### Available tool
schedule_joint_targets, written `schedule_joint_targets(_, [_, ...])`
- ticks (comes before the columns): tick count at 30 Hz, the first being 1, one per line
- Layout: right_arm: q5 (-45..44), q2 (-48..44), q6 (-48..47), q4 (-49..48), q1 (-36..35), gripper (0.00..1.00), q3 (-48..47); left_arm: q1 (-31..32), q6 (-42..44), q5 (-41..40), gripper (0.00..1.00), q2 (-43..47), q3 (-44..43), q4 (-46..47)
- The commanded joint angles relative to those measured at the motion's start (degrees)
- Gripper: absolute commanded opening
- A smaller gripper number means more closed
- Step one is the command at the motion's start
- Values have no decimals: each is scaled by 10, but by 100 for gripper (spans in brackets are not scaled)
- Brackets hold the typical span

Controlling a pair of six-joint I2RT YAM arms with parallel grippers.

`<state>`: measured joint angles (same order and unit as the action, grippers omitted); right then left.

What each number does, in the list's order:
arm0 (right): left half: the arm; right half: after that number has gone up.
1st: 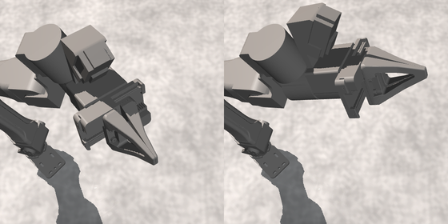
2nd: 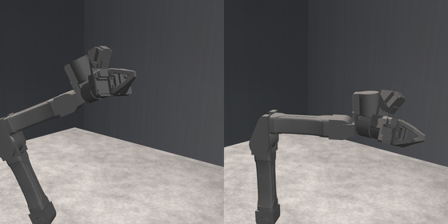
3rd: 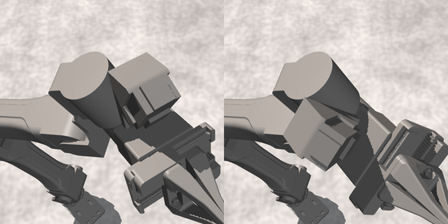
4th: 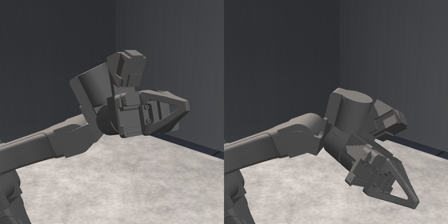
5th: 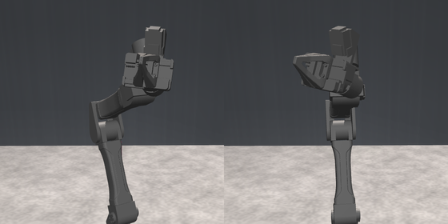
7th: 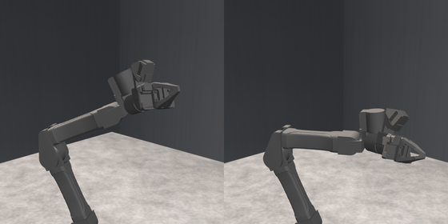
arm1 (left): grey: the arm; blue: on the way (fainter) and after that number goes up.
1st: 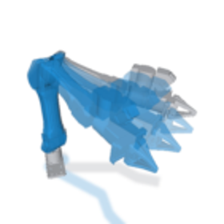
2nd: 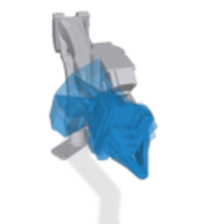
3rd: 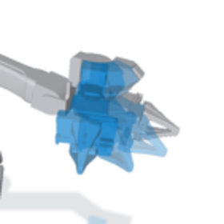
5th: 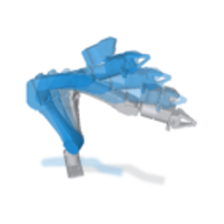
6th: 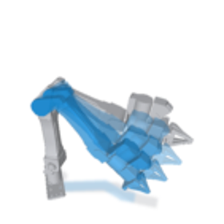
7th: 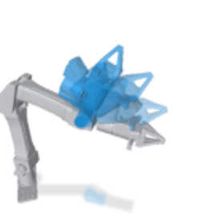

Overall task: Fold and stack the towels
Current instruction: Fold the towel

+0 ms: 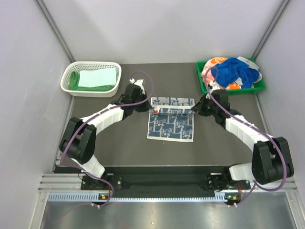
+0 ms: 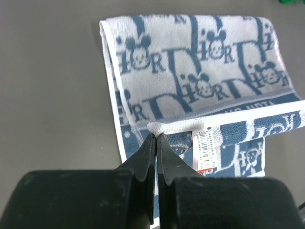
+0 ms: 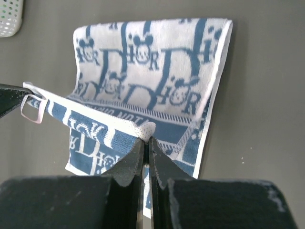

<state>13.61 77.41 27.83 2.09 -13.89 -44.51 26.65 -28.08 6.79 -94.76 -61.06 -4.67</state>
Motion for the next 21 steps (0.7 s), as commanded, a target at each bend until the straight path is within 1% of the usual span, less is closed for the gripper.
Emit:
schedule_joint_targets(1, [-57, -48, -9, -24, 8, 0, 16, -10, 10, -61, 0, 50, 18, 12])
schedule_joint_targets(10, [-57, -101, -8, 11, -3, 0, 29, 2, 15, -63, 0, 97, 20, -20])
schedule_joint_targets(11, [-57, -103, -7, 11, -3, 0, 32, 4, 16, -81, 0, 99, 23, -22])
schedule_joint_targets(13, [-57, -108, -2, 11, -6, 0, 40, 7, 19, -90, 0, 107, 28, -26])
schedule_joint_targets(21, [-56, -104, 5, -9, -25, 0, 92, 18, 23, -100, 0, 111, 60, -33])
